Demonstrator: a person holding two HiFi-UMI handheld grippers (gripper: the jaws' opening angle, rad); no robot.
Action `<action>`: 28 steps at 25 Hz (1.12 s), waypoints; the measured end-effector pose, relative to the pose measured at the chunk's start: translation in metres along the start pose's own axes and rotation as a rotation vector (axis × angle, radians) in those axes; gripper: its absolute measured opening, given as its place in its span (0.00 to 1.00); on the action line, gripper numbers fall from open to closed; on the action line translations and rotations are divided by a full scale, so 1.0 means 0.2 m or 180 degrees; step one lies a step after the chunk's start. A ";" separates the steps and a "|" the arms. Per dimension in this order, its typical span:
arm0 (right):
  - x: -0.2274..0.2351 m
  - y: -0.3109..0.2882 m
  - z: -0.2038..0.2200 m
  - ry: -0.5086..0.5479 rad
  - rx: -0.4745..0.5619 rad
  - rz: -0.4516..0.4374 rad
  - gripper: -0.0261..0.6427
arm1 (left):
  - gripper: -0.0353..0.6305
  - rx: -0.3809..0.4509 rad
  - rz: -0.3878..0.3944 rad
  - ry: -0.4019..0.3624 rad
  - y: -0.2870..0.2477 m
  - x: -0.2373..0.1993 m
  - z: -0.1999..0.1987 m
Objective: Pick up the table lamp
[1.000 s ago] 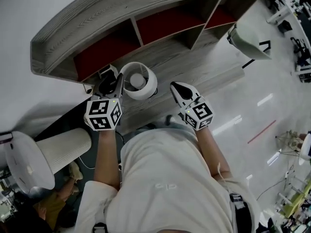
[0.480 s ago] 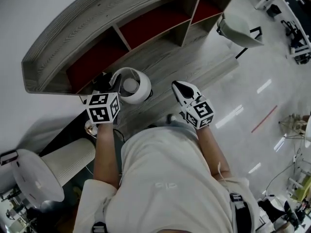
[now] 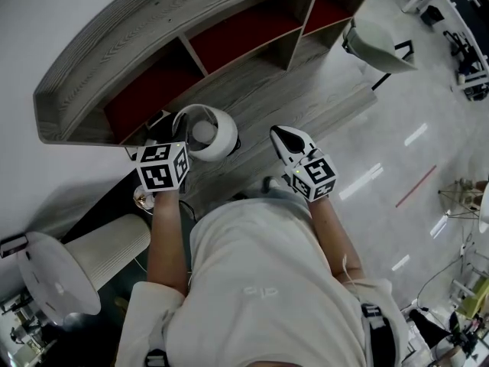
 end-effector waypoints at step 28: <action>-0.27 -0.53 0.46 0.0225 -0.0828 -0.0839 0.17 | 0.09 0.0078 -0.0699 0.0652 0.54 -0.39 0.71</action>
Point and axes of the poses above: the fingertips, and each gripper's own axes: y backward along the fingers, x to its right, z out of its underside, the point moved 3 cm from there along y, backward along the fingers, and after that the axes turned 14 degrees about -y, right-handed, at the moved point
